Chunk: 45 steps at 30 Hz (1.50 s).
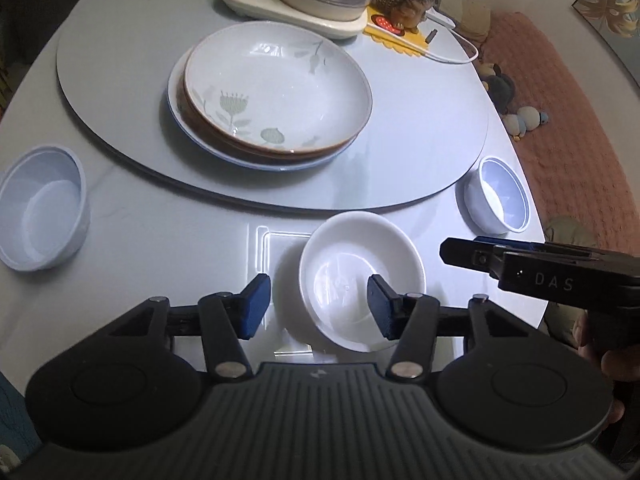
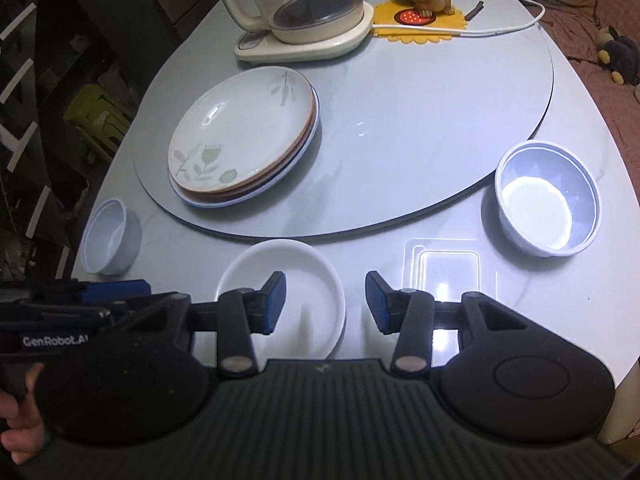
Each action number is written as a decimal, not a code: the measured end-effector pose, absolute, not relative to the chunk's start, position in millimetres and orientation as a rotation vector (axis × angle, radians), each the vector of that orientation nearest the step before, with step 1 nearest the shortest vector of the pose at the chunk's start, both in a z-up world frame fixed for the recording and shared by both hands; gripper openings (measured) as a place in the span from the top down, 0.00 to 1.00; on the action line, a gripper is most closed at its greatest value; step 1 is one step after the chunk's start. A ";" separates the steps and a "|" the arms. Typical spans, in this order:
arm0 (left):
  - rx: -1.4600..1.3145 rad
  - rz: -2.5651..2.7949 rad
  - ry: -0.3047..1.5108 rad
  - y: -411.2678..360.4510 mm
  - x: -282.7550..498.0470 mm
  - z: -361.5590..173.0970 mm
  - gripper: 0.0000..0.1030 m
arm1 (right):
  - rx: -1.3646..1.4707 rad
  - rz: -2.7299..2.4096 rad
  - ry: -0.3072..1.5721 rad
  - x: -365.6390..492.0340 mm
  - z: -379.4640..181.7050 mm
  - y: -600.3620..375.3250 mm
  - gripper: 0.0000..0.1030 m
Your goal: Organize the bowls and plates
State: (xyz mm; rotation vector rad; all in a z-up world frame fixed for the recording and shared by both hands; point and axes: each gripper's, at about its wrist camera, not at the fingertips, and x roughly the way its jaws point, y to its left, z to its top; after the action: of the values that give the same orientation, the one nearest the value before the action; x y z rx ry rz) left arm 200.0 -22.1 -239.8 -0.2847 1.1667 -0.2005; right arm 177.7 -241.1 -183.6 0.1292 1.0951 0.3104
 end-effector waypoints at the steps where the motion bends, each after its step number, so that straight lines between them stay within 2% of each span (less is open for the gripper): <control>1: -0.293 -0.202 1.178 -22.9 201.4 -247.2 0.53 | 0.130 0.307 1.106 180.3 -188.8 -241.3 0.57; 4: -0.314 -0.192 1.209 -24.9 203.3 -266.4 0.63 | 0.121 0.320 1.127 184.1 -201.4 -240.8 0.60; 9: -0.343 -0.188 1.240 -24.8 204.5 -284.5 0.72 | 0.121 0.335 1.166 189.2 -221.2 -240.3 0.66; 17: -0.375 -0.202 1.261 -23.9 209.1 -297.4 0.79 | 0.142 0.364 1.214 203.8 -232.9 -232.8 0.83; 35: -0.396 -0.138 1.245 20.2 188.1 -271.5 0.79 | 0.113 0.431 1.231 190.2 -210.2 -184.3 0.84; 45: -0.378 -0.121 1.239 47.1 164.8 -278.8 0.79 | 0.144 0.403 1.208 163.3 -217.8 -155.6 0.84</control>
State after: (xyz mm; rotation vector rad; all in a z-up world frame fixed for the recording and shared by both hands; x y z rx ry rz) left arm 164.8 47.1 -278.8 -0.3782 1.2392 -0.1213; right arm 163.3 -155.6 -217.8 0.1443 1.2083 0.4029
